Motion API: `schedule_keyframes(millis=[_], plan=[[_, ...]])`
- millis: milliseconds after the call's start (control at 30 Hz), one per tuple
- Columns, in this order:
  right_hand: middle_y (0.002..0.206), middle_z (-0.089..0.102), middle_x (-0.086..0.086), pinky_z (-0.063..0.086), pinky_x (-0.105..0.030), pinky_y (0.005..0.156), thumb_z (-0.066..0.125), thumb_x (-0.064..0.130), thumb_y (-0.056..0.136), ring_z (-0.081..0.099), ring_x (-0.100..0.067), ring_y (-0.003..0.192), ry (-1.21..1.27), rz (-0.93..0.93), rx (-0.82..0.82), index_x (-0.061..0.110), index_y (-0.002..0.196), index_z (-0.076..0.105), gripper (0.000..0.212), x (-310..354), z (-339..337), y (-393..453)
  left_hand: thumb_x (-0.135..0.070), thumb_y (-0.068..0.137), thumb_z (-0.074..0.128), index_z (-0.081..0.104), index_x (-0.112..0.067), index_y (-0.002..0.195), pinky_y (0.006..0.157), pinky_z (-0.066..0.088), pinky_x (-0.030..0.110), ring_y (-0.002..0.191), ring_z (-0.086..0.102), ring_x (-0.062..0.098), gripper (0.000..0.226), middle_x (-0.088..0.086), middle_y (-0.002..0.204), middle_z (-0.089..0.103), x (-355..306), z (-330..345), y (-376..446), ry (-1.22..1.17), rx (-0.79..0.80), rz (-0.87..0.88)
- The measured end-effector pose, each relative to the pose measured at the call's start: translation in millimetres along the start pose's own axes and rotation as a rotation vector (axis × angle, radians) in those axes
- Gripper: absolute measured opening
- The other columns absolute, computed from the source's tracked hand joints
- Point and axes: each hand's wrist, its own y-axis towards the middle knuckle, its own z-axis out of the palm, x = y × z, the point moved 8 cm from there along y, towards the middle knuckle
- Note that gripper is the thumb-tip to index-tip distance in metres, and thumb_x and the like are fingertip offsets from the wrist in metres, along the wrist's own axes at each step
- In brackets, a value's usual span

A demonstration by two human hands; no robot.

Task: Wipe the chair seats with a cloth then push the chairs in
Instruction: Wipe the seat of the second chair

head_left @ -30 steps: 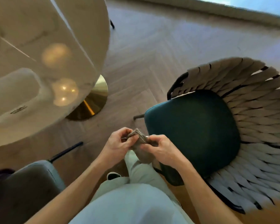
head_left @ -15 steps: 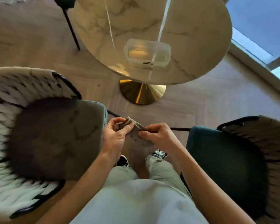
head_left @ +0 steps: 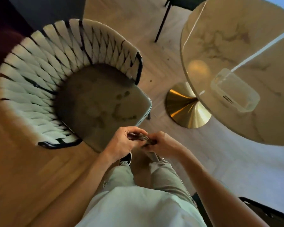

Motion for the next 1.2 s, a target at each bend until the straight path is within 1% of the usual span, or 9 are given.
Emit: schedule_keyframes(millis=[133, 267, 400, 500, 667, 900, 1033, 1133, 1200], plan=[[0.072, 0.064, -0.006, 0.049, -0.037, 0.068, 0.070, 0.027, 0.081, 0.053, -0.011, 0.064, 0.001, -0.019, -0.001, 0.018, 0.075, 0.067, 0.011, -15.1, -5.5, 29.5, -0.007, 0.071, 0.082, 0.072, -0.020, 0.098, 0.076, 0.052, 0.018, 0.087, 0.068, 0.011, 0.032, 0.004, 0.093, 0.072, 28.9, -20.3, 4.8, -0.127, -0.244, -0.085], [0.064, 0.059, 0.008, 0.042, -0.020, 0.057, 0.067, 0.023, 0.081, 0.051, -0.004, 0.061, 0.061, -0.063, -0.023, 0.016, 0.077, 0.063, 0.010, -35.3, -15.2, 47.9, -0.014, 0.073, 0.082, 0.070, -0.023, 0.101, 0.071, 0.051, 0.023, 0.086, 0.064, 0.013, 0.032, 0.003, 0.094, 0.068, 84.2, -37.3, 5.2, -0.175, -0.491, -0.276], [0.078, 0.065, -0.005, 0.050, -0.026, 0.068, 0.066, 0.019, 0.085, 0.059, -0.017, 0.070, 0.181, -0.095, 0.089, 0.014, 0.086, 0.065, 0.006, -66.9, -10.7, 75.1, -0.010, 0.081, 0.075, 0.066, -0.017, 0.103, 0.073, 0.050, 0.029, 0.086, 0.061, 0.015, 0.024, 0.004, 0.092, 0.064, 138.5, -34.9, -1.0, -0.307, -0.685, -0.431], [0.077, 0.067, 0.000, 0.049, -0.020, 0.064, 0.068, 0.023, 0.086, 0.063, -0.013, 0.071, 0.148, -0.070, 0.082, 0.021, 0.080, 0.068, 0.007, -94.8, -12.8, 101.1, -0.009, 0.086, 0.069, 0.064, -0.012, 0.107, 0.073, 0.049, 0.028, 0.079, 0.058, 0.013, 0.022, 0.001, 0.088, 0.064, 173.7, -28.0, -5.5, -0.373, -0.767, -0.522], [0.087, 0.062, 0.003, 0.045, -0.023, 0.060, 0.066, 0.014, 0.086, 0.060, -0.019, 0.074, -0.080, -0.112, -0.108, 0.015, 0.077, 0.069, 0.009, -134.0, -33.2, 169.5, -0.014, 0.090, 0.064, 0.062, -0.012, 0.115, 0.075, 0.049, 0.030, 0.082, 0.058, 0.016, 0.025, 0.001, 0.091, 0.063, 235.0, -31.6, -5.4, -0.394, -0.844, -0.609], [0.104, 0.061, 0.007, 0.048, -0.026, 0.077, 0.067, -0.001, 0.082, 0.051, -0.004, 0.090, -0.331, -0.429, -0.379, 0.020, 0.111, 0.071, 0.036, -126.8, -60.3, 235.4, -0.024, 0.090, 0.066, 0.047, -0.019, 0.137, 0.086, 0.049, 0.034, 0.103, 0.055, 0.018, 0.051, 0.004, 0.124, 0.054, 298.1, -69.3, -1.7, -0.198, -1.069, -0.710], [0.116, 0.061, -0.005, 0.054, -0.040, 0.077, 0.064, -0.005, 0.081, 0.056, -0.026, 0.103, -0.444, -0.526, -0.485, 0.018, 0.116, 0.068, 0.042, -138.8, -55.8, 263.1, -0.022, 0.089, 0.065, 0.047, -0.015, 0.136, 0.094, 0.050, 0.035, 0.109, 0.059, 0.019, 0.051, 0.005, 0.122, 0.061, 317.7, -83.9, 11.1, -0.145, -1.161, -0.648], [0.118, 0.062, -0.008, 0.056, -0.045, 0.079, 0.064, -0.006, 0.081, 0.057, -0.028, 0.109, -0.472, -0.580, -0.532, 0.013, 0.114, 0.069, 0.038, -149.6, -43.7, 273.4, -0.044, 0.075, 0.068, 0.047, -0.022, 0.133, 0.100, 0.048, 0.039, 0.113, 0.059, 0.017, 0.066, 0.002, 0.122, 0.062, 350.3, -86.8, 12.0, -0.138, -1.207, -0.623], [0.118, 0.063, -0.010, 0.056, -0.048, 0.079, 0.063, -0.003, 0.083, 0.058, -0.029, 0.109, -0.456, -0.589, -0.578, 0.011, 0.114, 0.069, 0.035, -156.7, -33.9, 274.4, -0.037, 0.078, 0.068, 0.047, -0.020, 0.134, 0.100, 0.046, 0.041, 0.115, 0.056, 0.020, 0.062, 0.006, 0.126, 0.059, 362.4, -84.8, 13.2, -0.101, -1.219, -0.602]])
